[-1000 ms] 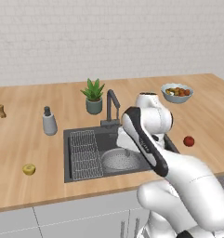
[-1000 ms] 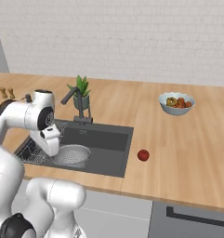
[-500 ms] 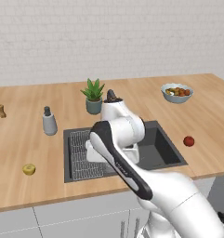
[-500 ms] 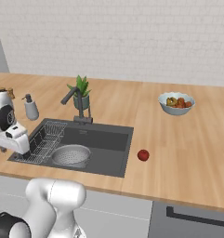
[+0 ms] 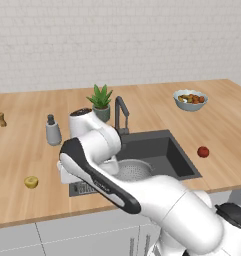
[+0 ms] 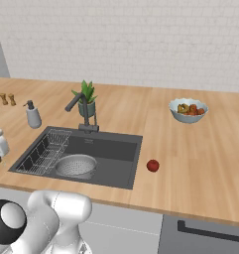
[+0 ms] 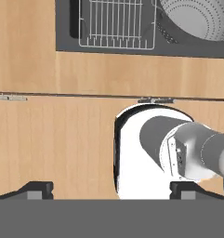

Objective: Put the colander in the sink, put the kiwi, apple in the colander, and turn on the sink faucet and pour water over the colander.

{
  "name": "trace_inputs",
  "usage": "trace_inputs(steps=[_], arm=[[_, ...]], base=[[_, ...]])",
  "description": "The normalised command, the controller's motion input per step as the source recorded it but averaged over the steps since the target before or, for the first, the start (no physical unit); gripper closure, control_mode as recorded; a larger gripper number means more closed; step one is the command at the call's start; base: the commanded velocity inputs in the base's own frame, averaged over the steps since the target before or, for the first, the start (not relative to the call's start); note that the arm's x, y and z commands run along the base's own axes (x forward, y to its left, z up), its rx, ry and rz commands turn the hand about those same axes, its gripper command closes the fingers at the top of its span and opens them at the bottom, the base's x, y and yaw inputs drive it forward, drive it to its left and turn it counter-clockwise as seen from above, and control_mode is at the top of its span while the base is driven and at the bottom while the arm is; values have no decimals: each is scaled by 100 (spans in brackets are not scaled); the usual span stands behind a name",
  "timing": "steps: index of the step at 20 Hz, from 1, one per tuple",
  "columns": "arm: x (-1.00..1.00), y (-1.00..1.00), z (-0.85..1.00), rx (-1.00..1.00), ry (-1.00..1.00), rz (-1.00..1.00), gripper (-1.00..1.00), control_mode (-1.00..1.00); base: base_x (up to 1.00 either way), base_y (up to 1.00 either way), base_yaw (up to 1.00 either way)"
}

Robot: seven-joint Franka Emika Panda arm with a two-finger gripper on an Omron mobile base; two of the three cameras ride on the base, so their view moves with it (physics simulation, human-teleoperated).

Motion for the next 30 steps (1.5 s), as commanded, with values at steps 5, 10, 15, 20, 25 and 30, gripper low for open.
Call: trace_inputs(steps=[5, 10, 15, 20, 25, 30], arm=[[1, 51, -1, 0, -17, 18, -100, -100], [17, 40, -8, 2, -18, 12, -100, -100], [42, 39, -12, 3, -4, 8, -100, -100], [46, 42, -22, 3, 0, 5, -100, -100], [43, 46, -32, 1, 0, 6, -100, -100], [41, 35, -32, 0, 0, 5, -100, -100]], base=[[0, 0, 0], [0, 0, 0], [0, 0, 0], [0, 0, 0], [0, 0, 0], [0, 0, 0]])
